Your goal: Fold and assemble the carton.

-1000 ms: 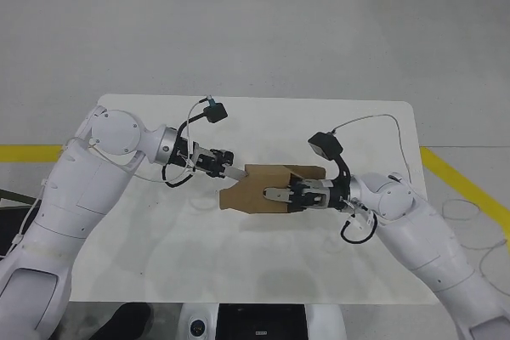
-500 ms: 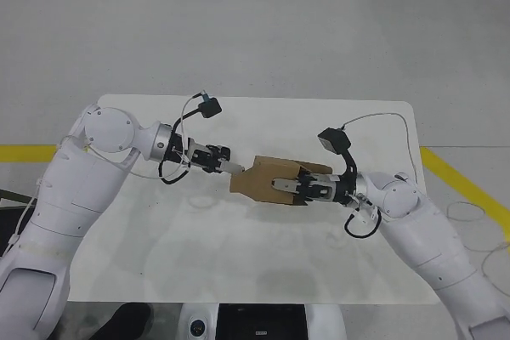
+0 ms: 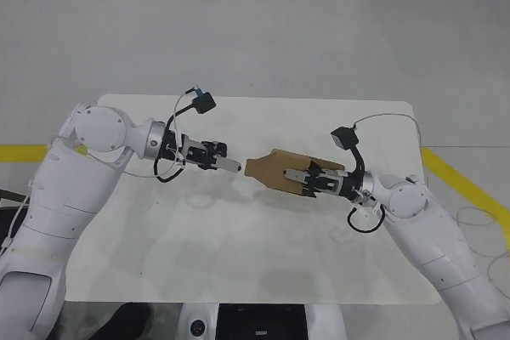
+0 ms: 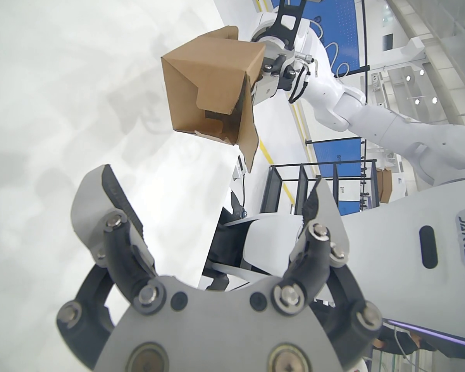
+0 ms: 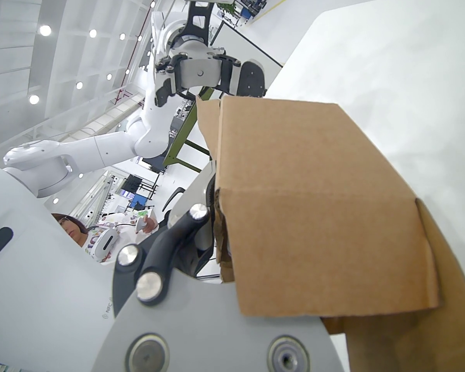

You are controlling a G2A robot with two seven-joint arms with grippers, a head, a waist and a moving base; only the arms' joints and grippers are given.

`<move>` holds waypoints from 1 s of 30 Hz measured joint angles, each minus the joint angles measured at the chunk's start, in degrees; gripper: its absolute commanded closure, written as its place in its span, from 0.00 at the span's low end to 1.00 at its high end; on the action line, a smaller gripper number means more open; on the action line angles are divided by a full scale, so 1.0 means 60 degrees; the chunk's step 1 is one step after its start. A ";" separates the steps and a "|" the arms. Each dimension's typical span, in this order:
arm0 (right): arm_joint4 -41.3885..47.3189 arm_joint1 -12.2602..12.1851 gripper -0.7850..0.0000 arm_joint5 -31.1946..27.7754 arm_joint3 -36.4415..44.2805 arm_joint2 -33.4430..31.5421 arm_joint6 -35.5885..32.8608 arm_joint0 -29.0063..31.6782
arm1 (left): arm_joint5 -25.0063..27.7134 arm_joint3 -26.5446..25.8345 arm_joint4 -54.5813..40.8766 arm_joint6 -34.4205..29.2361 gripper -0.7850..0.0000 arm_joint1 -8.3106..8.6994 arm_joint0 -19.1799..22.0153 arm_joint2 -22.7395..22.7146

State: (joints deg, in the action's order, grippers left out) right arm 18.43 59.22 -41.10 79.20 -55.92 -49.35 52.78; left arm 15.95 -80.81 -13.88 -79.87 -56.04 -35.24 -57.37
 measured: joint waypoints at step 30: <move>0.0554 0.0147 1.00 -0.0118 0.1203 -0.0028 -0.0485 0.0130 | -0.0231 0.0457 0.0363 -0.0030 0.00 -0.0082 0.0176 0.0559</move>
State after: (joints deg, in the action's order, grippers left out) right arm 21.76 60.10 -41.81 86.42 -56.09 -52.26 53.56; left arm 14.57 -78.07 -11.70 -80.05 -56.54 -34.19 -54.02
